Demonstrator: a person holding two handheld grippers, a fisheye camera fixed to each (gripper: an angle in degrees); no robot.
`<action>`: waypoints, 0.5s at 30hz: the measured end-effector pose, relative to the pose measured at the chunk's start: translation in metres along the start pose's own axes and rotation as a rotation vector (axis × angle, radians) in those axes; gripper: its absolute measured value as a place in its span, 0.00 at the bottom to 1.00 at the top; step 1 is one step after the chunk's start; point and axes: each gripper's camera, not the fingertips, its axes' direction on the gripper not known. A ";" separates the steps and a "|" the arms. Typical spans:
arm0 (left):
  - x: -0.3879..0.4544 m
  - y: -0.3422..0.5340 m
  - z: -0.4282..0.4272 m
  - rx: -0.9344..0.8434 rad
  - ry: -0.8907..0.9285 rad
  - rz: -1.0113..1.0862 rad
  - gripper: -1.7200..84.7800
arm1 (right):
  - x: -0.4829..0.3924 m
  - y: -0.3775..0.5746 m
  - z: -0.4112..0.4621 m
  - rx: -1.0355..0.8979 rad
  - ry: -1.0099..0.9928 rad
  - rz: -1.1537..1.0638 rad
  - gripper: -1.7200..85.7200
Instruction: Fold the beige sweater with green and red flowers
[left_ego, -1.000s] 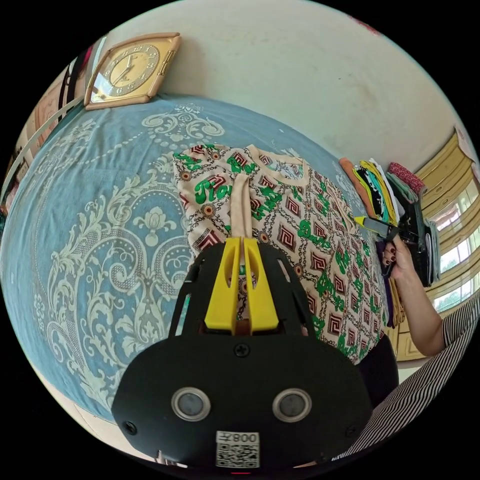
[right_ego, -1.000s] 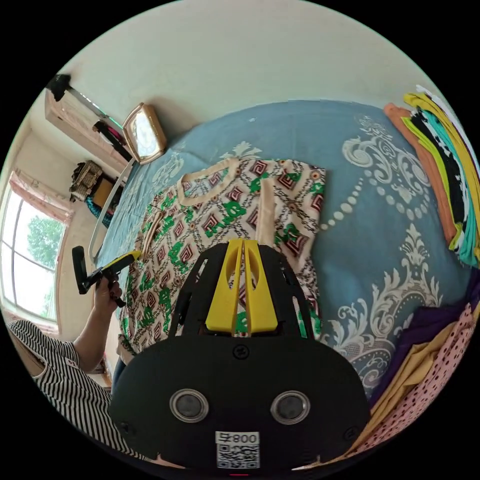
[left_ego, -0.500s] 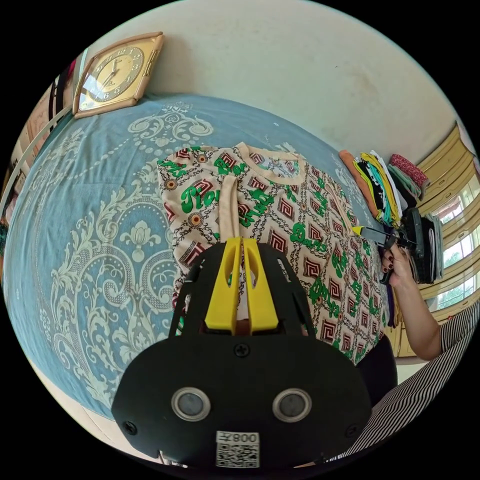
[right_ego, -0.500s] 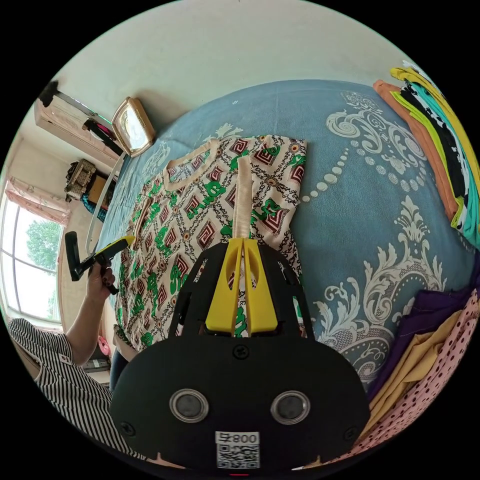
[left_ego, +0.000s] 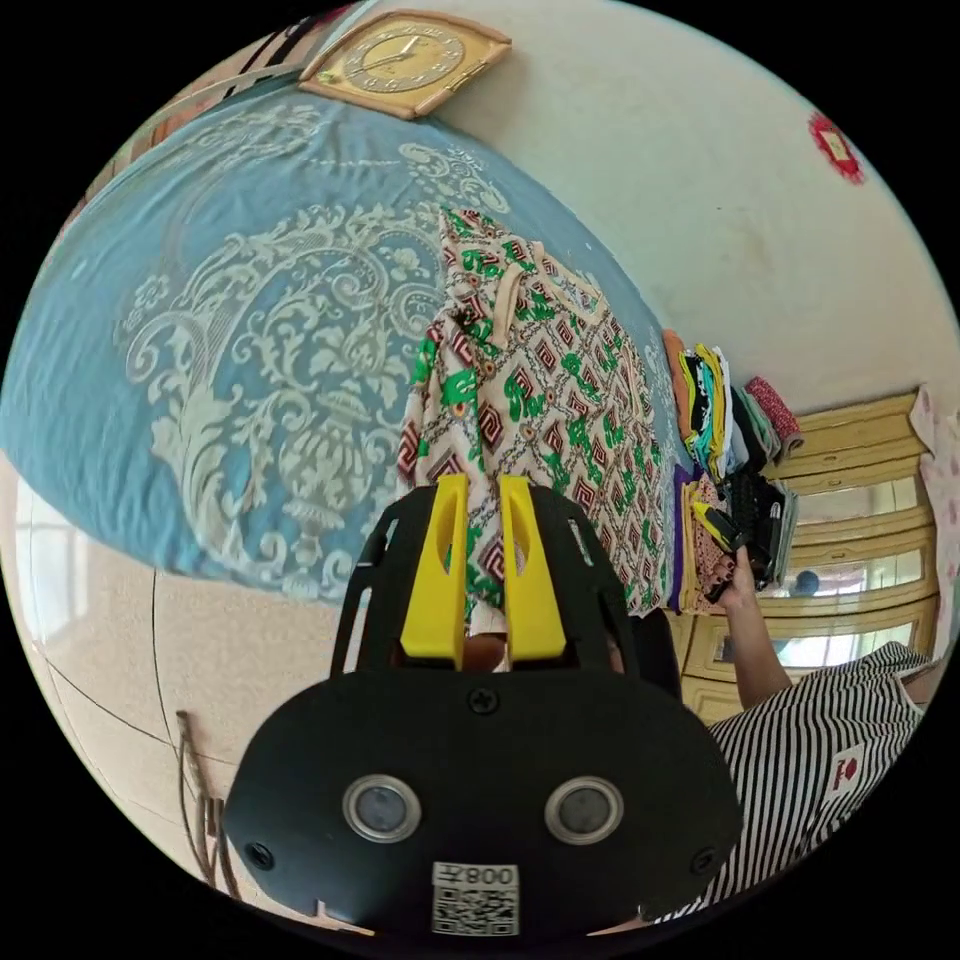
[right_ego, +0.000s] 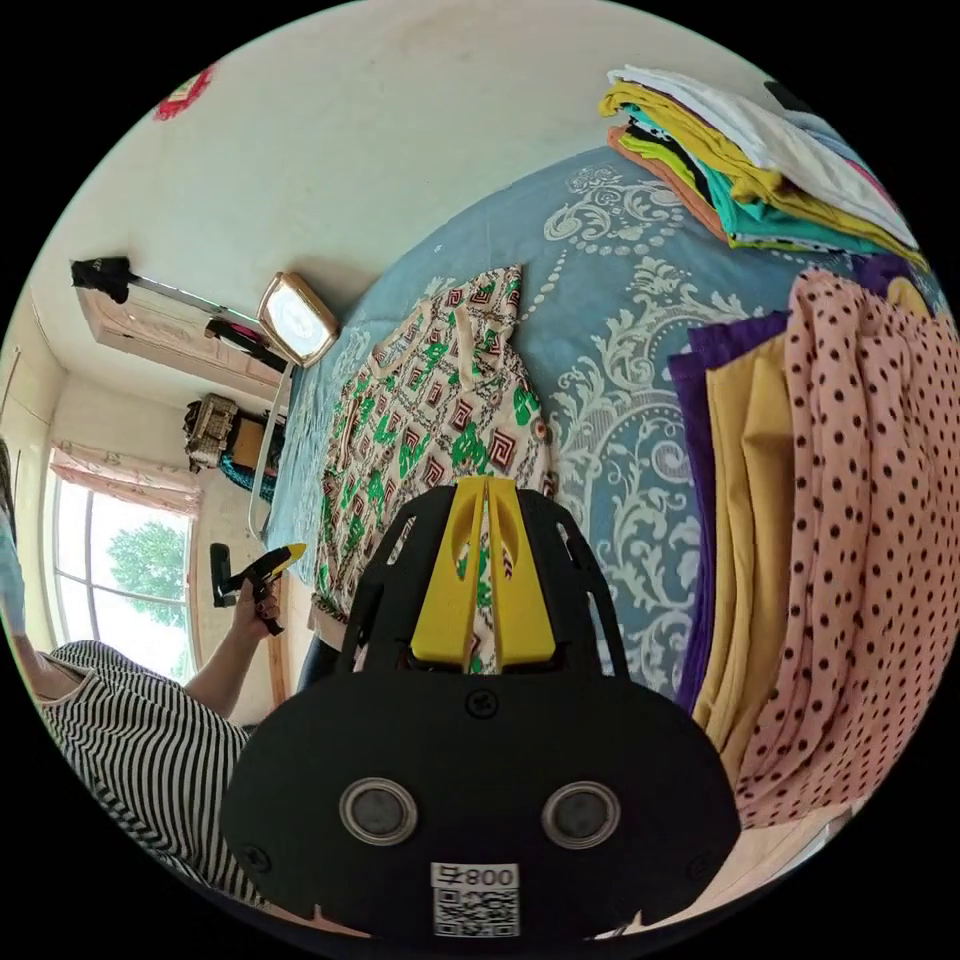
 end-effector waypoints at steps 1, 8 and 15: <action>-0.004 0.008 -0.003 -0.003 -0.005 -0.013 0.10 | 0.008 0.020 -0.012 -0.014 0.000 0.020 0.03; -0.048 0.070 -0.006 -0.092 0.092 -0.102 0.13 | 0.055 0.128 -0.050 -0.111 0.028 0.107 0.08; -0.062 0.086 0.011 -0.161 0.135 -0.085 0.16 | 0.089 0.184 -0.061 -0.169 0.005 0.134 0.10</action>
